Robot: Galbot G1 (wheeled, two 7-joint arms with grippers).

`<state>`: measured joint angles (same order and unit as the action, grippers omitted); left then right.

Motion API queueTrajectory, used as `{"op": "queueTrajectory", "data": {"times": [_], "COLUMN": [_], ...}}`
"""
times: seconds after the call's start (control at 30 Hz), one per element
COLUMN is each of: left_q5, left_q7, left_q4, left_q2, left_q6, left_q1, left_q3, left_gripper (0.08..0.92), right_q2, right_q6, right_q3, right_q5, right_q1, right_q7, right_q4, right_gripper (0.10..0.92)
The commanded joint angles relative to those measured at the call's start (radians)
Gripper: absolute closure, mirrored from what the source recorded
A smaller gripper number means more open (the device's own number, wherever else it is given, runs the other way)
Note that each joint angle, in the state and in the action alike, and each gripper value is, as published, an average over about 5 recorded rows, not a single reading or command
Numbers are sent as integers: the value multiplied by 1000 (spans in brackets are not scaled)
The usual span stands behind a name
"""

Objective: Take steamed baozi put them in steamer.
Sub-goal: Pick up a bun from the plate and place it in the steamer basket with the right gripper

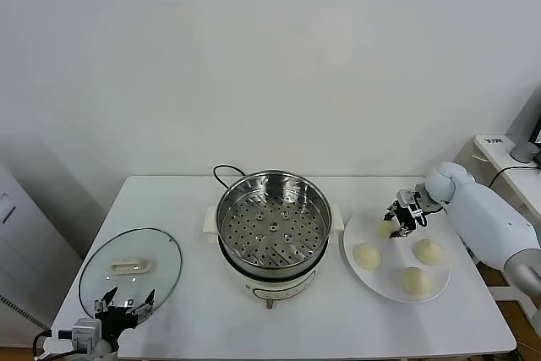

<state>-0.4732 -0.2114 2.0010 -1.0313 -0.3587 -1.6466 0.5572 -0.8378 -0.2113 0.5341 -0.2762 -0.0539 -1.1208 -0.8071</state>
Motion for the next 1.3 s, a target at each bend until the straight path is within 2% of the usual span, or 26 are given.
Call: {"op": "queueTrajectory", "data": {"times": [0.03,0.23,0.37,0.53,0.73,0.9,1.07,1.3], "left_q5": [0,0,1,2,2,2,6,16], "left_q7": [-1,-2,-4,-6,-7,-9,-10,-12], "left_q4": [3,16,21,26,24,23,26,25], "left_q2": [-1,-1,1,5,13,18,15,13], "left_q6": [-1,-5,-10,-14,-15,-15,-15,-13], "left_q1": [-1,0,3,4,2,6,4,0], "left_q3": [1,0,-2,-6,-6,-5,-7,-8], "left_gripper": [177,177,177,177,177,177,177,177], "right_q2": [51,183,212,128,-66,-229,-362,-427], "right_q6": [21,46,15,-105,-289,-469,-626,-661], "right_q3": [78,237,344,436,480,478,461,407], "right_q5": [86,234,323,368,389,344,229,11], "right_q1": [53,217,379,565,650,651,616,526], "right_q7": [-10,-26,-34,-29,7,21,2,-17], "right_q4": [-88,-309,-434,-485,-414,-324,-262,-253], "right_gripper": [567,567,567,566,559,558,558,558]}}
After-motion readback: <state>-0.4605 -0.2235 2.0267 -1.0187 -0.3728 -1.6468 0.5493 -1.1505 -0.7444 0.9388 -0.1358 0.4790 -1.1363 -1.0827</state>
